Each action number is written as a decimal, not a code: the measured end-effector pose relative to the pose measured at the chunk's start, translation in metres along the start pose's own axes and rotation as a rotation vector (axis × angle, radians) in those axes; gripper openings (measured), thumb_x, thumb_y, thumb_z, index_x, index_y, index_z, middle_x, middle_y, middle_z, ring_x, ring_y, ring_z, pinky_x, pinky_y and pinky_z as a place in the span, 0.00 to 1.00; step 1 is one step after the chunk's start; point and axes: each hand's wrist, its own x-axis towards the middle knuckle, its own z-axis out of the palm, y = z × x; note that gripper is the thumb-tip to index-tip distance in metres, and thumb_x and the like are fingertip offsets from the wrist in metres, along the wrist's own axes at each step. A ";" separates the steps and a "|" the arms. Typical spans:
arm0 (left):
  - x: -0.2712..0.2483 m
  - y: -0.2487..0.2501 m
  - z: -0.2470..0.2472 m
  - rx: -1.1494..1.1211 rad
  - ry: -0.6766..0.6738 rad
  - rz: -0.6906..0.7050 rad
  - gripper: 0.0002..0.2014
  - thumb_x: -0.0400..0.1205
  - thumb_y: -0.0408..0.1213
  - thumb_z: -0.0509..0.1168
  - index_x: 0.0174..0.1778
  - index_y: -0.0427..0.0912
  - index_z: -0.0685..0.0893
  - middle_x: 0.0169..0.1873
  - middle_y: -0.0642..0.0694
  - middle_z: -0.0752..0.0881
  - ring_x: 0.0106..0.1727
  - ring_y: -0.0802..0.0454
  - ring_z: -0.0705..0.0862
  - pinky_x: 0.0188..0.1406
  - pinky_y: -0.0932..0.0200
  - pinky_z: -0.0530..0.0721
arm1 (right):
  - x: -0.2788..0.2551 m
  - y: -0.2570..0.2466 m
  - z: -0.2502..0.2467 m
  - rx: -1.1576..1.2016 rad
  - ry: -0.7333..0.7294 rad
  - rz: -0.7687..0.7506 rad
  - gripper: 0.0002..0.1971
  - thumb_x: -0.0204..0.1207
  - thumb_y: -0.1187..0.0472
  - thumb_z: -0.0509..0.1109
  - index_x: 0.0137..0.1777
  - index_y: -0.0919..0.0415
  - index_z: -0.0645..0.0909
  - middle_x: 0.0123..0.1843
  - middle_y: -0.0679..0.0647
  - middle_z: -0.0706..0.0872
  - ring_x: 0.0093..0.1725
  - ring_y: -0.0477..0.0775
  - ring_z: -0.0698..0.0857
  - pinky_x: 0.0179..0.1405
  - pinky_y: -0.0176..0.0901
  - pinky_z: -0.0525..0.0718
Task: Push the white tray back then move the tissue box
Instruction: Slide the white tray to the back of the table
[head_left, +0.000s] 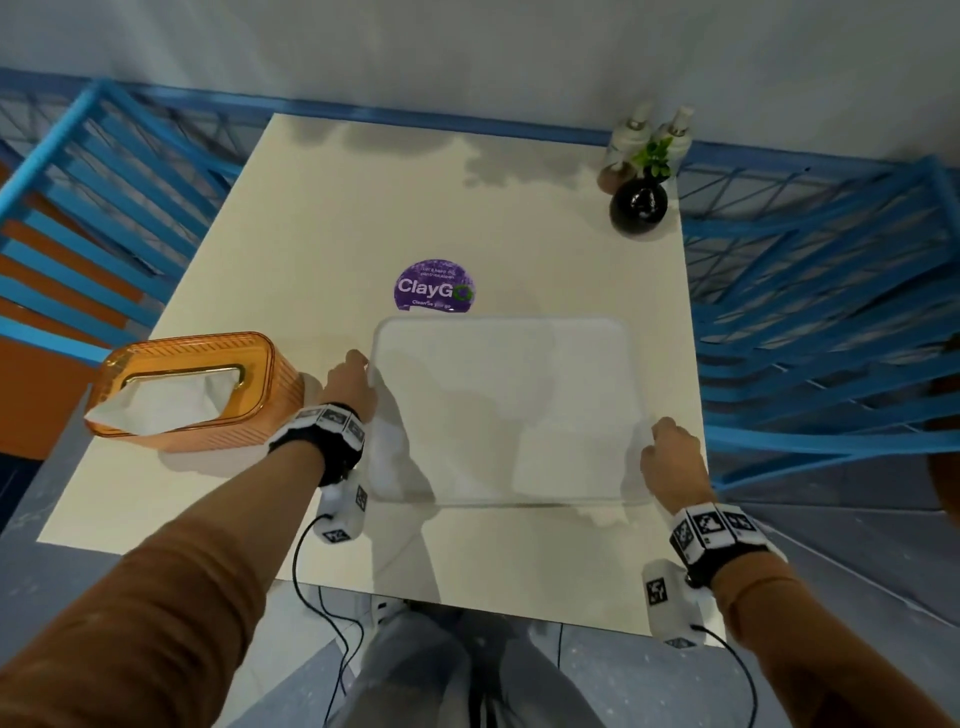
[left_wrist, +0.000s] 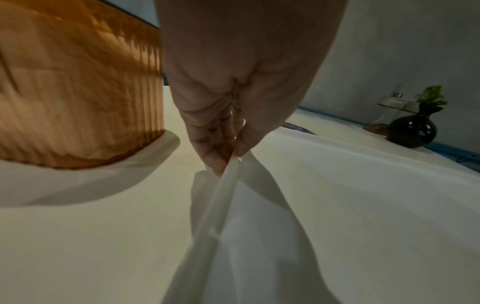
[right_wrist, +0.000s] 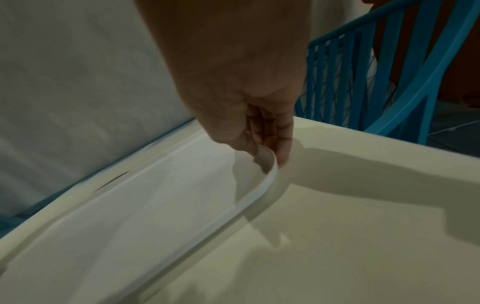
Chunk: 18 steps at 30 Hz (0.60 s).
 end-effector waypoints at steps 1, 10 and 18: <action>0.000 0.003 -0.001 -0.057 -0.004 0.001 0.22 0.80 0.27 0.56 0.71 0.36 0.69 0.61 0.33 0.85 0.65 0.33 0.81 0.65 0.43 0.73 | -0.001 0.001 0.000 0.005 -0.005 -0.005 0.12 0.78 0.73 0.55 0.59 0.75 0.73 0.58 0.72 0.81 0.55 0.71 0.81 0.48 0.53 0.79; -0.069 -0.034 0.026 -0.356 0.047 0.039 0.23 0.75 0.21 0.63 0.67 0.29 0.74 0.57 0.30 0.84 0.59 0.33 0.84 0.59 0.47 0.80 | -0.025 0.031 0.007 0.238 -0.035 0.084 0.14 0.79 0.64 0.62 0.63 0.64 0.74 0.48 0.67 0.87 0.44 0.65 0.86 0.47 0.54 0.86; -0.057 -0.042 0.037 -0.265 0.090 0.021 0.17 0.74 0.21 0.63 0.60 0.27 0.80 0.51 0.26 0.84 0.55 0.30 0.82 0.55 0.48 0.78 | -0.017 0.019 0.013 0.413 0.011 0.133 0.09 0.79 0.70 0.61 0.57 0.67 0.75 0.48 0.73 0.86 0.35 0.65 0.87 0.26 0.47 0.88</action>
